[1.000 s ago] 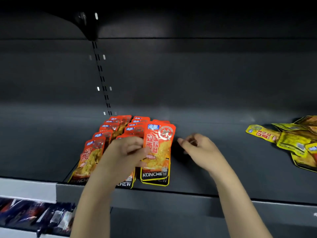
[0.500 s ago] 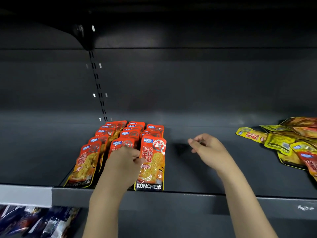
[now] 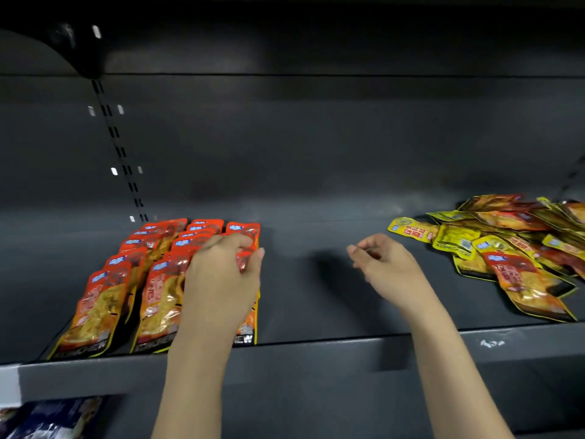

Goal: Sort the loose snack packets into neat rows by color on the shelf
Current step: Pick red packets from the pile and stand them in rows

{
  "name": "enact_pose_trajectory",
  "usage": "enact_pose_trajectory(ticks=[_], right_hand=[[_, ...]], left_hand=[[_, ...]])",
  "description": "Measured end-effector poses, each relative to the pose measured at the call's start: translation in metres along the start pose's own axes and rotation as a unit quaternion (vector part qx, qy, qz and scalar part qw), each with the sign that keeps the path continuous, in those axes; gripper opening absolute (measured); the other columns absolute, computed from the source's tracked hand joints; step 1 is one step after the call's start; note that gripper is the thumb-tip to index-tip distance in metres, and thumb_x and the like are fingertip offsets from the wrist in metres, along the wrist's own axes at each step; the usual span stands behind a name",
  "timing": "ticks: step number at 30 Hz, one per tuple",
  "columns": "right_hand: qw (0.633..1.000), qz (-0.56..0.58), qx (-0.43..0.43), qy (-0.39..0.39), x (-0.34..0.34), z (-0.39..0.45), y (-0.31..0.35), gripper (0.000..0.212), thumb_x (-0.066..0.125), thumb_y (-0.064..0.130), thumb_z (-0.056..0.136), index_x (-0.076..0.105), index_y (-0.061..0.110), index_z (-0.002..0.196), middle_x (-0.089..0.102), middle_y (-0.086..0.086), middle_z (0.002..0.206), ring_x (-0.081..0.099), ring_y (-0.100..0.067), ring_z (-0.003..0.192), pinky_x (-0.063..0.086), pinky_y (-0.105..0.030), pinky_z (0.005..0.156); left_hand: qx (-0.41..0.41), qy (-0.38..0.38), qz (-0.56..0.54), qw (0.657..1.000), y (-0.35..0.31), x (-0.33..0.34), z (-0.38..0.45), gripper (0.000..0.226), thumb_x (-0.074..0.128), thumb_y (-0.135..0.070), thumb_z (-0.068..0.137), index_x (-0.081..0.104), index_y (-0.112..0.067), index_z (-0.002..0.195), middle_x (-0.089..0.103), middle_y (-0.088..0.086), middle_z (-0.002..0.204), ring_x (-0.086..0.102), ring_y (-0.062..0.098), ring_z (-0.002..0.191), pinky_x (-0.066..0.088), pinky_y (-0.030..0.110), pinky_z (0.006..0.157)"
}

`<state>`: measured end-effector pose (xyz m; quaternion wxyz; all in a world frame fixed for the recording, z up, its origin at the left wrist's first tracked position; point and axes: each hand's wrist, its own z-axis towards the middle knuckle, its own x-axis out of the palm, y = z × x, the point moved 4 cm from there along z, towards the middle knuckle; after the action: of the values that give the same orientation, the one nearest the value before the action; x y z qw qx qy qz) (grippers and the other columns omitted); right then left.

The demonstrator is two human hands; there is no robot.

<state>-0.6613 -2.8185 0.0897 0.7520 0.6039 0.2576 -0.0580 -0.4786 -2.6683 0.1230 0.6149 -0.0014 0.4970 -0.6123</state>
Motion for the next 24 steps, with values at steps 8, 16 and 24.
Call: enact_pose_trajectory(ticks=[8,16,24], right_hand=[[0.998,-0.008,-0.051,-0.024,-0.068,0.007,-0.031,0.014,0.062,0.031,0.088,0.054,0.025,0.078,0.060,0.007,0.069,0.056,-0.017,0.065,0.044,-0.029,0.068],[0.997,-0.032,-0.056,-0.053,-0.213,0.039,-0.088,0.014,0.060,0.033,0.089,0.058,0.023,0.080,0.058,0.008,0.075,0.053,-0.016,0.067,0.040,-0.028,0.061],[0.998,-0.025,-0.047,-0.017,-0.289,0.056,-0.128,0.012,0.060,0.033,0.089,0.059,0.024,0.082,0.063,0.004,0.080,0.060,-0.022,0.075,0.046,-0.034,0.072]], left_hand=[[0.009,0.059,0.035,0.998,-0.049,0.069,-0.008,0.028,0.062,-0.032,0.087,0.067,-0.014,0.108,0.065,0.005,0.109,0.057,0.027,0.105,0.044,0.035,0.091],[0.027,0.140,0.042,0.989,-0.181,0.163,-0.033,0.036,0.056,-0.041,0.090,0.061,-0.023,0.120,0.057,0.000,0.125,0.047,0.023,0.120,0.035,0.029,0.094],[0.004,0.139,0.019,0.990,-0.267,0.209,-0.062,0.037,0.058,-0.038,0.090,0.060,-0.020,0.122,0.060,0.001,0.117,0.056,0.019,0.105,0.040,0.028,0.086]])
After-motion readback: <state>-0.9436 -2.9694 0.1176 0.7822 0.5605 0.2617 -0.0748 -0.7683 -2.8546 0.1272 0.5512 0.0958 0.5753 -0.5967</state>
